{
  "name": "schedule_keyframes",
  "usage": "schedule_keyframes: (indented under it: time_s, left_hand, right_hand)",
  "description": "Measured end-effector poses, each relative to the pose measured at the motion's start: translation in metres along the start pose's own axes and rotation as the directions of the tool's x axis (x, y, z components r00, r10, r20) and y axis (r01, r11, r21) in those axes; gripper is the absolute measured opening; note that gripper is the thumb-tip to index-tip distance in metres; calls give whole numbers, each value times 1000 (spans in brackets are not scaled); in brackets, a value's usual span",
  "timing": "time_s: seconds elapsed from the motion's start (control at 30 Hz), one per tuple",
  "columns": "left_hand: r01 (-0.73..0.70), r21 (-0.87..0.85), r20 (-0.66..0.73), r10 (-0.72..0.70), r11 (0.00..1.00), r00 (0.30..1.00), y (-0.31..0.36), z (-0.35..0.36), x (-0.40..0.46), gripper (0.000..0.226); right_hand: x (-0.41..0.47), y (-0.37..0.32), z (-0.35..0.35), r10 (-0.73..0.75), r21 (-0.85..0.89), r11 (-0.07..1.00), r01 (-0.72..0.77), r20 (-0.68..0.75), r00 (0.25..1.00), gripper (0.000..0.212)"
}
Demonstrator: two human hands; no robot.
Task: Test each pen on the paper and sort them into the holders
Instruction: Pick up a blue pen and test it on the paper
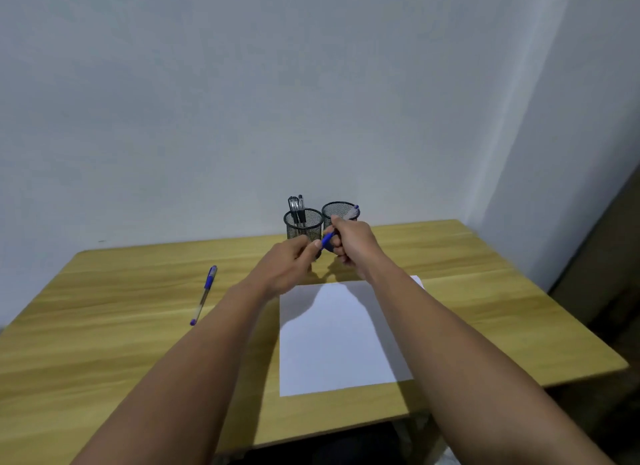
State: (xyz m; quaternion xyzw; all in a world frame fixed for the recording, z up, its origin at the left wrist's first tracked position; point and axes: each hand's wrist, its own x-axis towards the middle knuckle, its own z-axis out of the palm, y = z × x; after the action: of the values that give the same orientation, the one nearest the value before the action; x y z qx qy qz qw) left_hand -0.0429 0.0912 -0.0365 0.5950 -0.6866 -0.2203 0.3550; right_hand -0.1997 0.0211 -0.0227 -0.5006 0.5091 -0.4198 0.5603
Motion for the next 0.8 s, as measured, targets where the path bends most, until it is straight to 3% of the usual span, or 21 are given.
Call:
schedule_keyframes:
  time_s: [0.27, 0.37, 0.47, 0.6, 0.67, 0.8]
  left_hand:
    - [51, 35, 68, -53, 998, 996, 17, 9, 11, 44]
    - [79, 63, 144, -87, 995, 986, 10, -1, 4, 44]
    - [127, 247, 87, -152, 961, 985, -24, -16, -14, 46]
    - [216, 671, -100, -202, 709, 974, -75, -23, -31, 36]
    - [217, 751, -139, -172, 623, 975, -86, -18, -35, 37]
    - [193, 771, -192, -68, 607, 979, -93, -11, -40, 35]
  right_hand:
    - [18, 8, 16, 76, 113, 992, -62, -124, 989, 37]
    - [37, -1, -17, 123, 197, 979, -53, -365, 923, 30]
    - [43, -9, -75, 61, 81, 996, -23, -499, 864, 30]
    - [21, 2, -88, -196, -173, 976, 134, -409, 891, 34]
    - [15, 20, -84, -252, -222, 959, 178, -371, 894, 36]
    - [4, 58, -77, -141, 32, 987, 157, -291, 946, 26]
